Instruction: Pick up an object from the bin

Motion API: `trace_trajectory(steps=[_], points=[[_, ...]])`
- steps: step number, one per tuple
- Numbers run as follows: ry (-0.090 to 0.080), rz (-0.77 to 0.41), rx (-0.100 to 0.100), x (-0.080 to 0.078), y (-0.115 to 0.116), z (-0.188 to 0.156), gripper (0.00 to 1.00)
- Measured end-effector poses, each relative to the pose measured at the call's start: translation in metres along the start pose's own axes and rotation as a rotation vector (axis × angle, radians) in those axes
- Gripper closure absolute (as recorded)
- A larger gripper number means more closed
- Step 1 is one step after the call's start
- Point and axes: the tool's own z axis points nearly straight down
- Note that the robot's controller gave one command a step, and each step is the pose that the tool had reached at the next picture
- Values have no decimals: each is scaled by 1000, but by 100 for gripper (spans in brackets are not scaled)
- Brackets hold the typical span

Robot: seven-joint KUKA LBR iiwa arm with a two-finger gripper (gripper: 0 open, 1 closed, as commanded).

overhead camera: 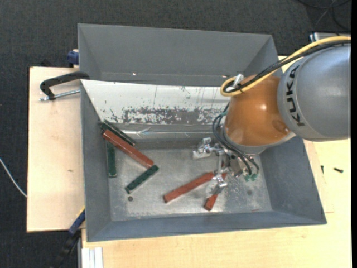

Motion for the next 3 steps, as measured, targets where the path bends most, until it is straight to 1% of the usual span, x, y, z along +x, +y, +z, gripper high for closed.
trace_trajectory(steps=[1, 2, 3], points=[[7, -197, -6, 5, 33, 5, 0], [0, -201, -4, -3, 42, -8, 0], [3, -341, -5, 3, 52, 40, 0]])
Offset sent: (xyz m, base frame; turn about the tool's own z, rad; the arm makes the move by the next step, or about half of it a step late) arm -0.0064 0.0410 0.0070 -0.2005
